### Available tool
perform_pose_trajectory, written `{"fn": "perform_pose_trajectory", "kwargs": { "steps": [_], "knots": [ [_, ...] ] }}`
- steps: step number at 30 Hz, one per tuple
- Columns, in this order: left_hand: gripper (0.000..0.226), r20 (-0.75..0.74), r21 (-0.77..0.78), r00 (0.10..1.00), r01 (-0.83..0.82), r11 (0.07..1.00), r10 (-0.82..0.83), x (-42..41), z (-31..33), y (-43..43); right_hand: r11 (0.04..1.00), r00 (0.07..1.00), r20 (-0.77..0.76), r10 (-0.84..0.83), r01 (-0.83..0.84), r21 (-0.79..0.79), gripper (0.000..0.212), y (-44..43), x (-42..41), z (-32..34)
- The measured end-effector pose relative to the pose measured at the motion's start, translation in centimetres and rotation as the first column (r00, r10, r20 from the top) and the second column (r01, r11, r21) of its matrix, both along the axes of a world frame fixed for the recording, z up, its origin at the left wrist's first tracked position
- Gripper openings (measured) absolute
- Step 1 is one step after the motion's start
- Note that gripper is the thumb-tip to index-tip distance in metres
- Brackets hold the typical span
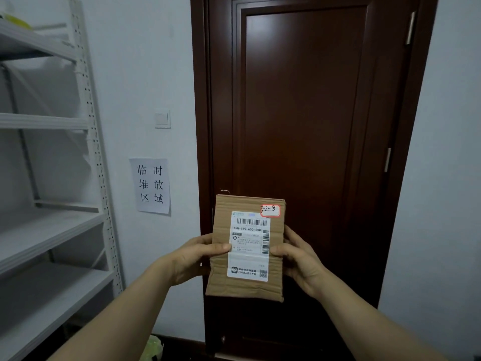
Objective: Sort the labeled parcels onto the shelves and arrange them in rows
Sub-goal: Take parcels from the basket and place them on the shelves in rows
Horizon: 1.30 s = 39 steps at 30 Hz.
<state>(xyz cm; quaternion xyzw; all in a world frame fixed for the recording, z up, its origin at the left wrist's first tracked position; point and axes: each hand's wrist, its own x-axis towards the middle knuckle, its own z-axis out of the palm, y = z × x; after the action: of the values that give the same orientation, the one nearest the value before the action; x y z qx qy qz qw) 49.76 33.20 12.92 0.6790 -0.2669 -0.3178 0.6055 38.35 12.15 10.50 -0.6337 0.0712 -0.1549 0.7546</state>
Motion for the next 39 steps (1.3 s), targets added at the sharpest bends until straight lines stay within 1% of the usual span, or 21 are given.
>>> {"fn": "perform_pose_trajectory", "kwargs": {
  "steps": [5, 10, 14, 18, 21, 25, 27, 32, 35, 36, 37, 39],
  "knots": [
    [0.092, 0.01, 0.015, 1.0, -0.004, 1.0, 0.003, 0.2, -0.2, 0.4, 1.0, 0.999, 0.018, 0.028, -0.027, -0.013, 0.098, 0.2, 0.2, -0.2],
    [0.096, 0.023, 0.032, 1.0, 0.002, 0.999, -0.003, 0.1, -0.1, 0.8, 0.999, 0.998, 0.027, 0.049, -0.049, -0.004, 0.102, 0.3, 0.4, -0.3],
    [0.098, 0.032, 0.04, 0.999, -0.002, 0.999, 0.0, -0.1, 0.0, 1.2, 0.997, 0.996, 0.036, 0.081, -0.08, -0.015, 0.095, 0.5, 0.5, -0.1],
    [0.096, 0.057, 0.032, 0.998, -0.036, 0.999, 0.034, -0.4, 0.1, 1.6, 0.994, 0.993, 0.049, 0.106, -0.105, -0.019, 0.086, 0.9, 0.5, 0.0],
    [0.092, 0.08, 0.017, 0.994, -0.081, 0.997, 0.079, -0.5, 0.1, 2.1, 0.993, 0.992, 0.056, 0.113, -0.112, -0.024, 0.089, 1.2, 0.5, 0.1],
    [0.071, 0.089, 0.007, 0.987, -0.132, 0.991, 0.131, -0.7, 0.3, 2.8, 0.992, 0.99, 0.058, 0.126, -0.125, -0.023, 0.095, 1.8, 0.5, 0.4],
    [0.065, 0.09, -0.003, 0.984, -0.155, 0.988, 0.154, -0.9, 0.4, 3.3, 0.99, 0.988, 0.064, 0.138, -0.137, -0.028, 0.095, 2.1, 0.5, 0.5],
    [0.071, 0.076, -0.042, 0.966, -0.246, 0.968, 0.248, -1.4, 0.7, 5.1, 0.987, 0.984, 0.074, 0.16, -0.16, -0.006, 0.081, 3.6, 1.4, 1.1],
    [0.065, 0.027, -0.099, 0.932, -0.358, 0.929, 0.362, -1.5, 1.0, 7.1, 0.99, 0.989, 0.046, 0.14, -0.141, 0.025, 0.092, 5.6, 3.0, 1.0],
    [0.061, 0.014, -0.116, 0.916, -0.397, 0.911, 0.401, -1.4, 1.0, 8.0, 0.988, 0.988, 0.027, 0.154, -0.154, 0.003, 0.09, 6.5, 3.5, 1.0],
    [0.058, 0.006, -0.128, 0.901, -0.43, 0.894, 0.434, -1.4, 1.0, 8.9, 0.982, 0.983, 0.003, 0.186, -0.186, -0.033, 0.083, 7.5, 4.1, 0.9],
    [0.057, -0.003, -0.141, 0.876, -0.478, 0.867, 0.482, -1.0, 1.0, 11.1, 0.959, 0.962, -0.036, 0.271, -0.273, -0.075, 0.054, 9.8, 5.2, 0.9]
  ]
}}
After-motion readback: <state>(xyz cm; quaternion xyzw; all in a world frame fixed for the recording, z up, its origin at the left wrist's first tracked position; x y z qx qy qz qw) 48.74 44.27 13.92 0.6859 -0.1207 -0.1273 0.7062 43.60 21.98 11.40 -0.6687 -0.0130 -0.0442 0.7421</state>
